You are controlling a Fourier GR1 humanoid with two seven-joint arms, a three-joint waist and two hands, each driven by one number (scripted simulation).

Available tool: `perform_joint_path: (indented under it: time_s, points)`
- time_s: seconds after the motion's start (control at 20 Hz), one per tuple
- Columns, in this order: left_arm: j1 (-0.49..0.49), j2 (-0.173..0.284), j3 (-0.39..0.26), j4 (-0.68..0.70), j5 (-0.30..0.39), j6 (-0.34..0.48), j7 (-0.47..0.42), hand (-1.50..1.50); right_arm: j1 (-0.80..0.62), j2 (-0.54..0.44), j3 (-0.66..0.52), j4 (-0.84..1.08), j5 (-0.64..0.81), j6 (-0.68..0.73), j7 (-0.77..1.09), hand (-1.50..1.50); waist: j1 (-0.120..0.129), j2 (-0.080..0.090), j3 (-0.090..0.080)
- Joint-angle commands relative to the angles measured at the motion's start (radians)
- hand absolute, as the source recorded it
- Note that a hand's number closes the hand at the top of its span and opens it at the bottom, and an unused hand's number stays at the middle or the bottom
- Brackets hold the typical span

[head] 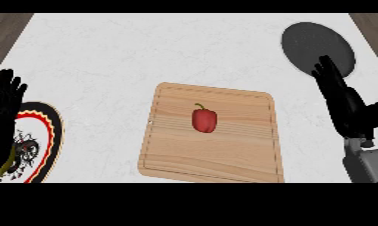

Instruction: Pick the bell pepper from the cutting board and place it in the pan

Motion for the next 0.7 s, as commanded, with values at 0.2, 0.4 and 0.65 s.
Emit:
perform_joint_path:
  time_s: [0.2,0.4,0.65]
  points:
    - [-0.125,-0.078,-0.097,-0.008,0.006,-0.002,0.103,0.0,-0.321,0.072,0.188,-0.223,0.117,0.04,0.048,1.5,0.042,0.02,-0.006]
    - [-0.152,-0.127,-0.128,0.039,0.034,-0.003,0.156,0.0,-0.315,-0.049,0.252,-0.28,0.437,-0.139,0.095,1.5,-0.022,0.009,-0.008]
    - [-0.17,-0.153,-0.133,0.027,0.018,0.043,0.204,0.0,-0.122,-0.202,0.316,-0.511,0.595,-0.14,0.238,-1.5,-0.034,0.005,-0.005]
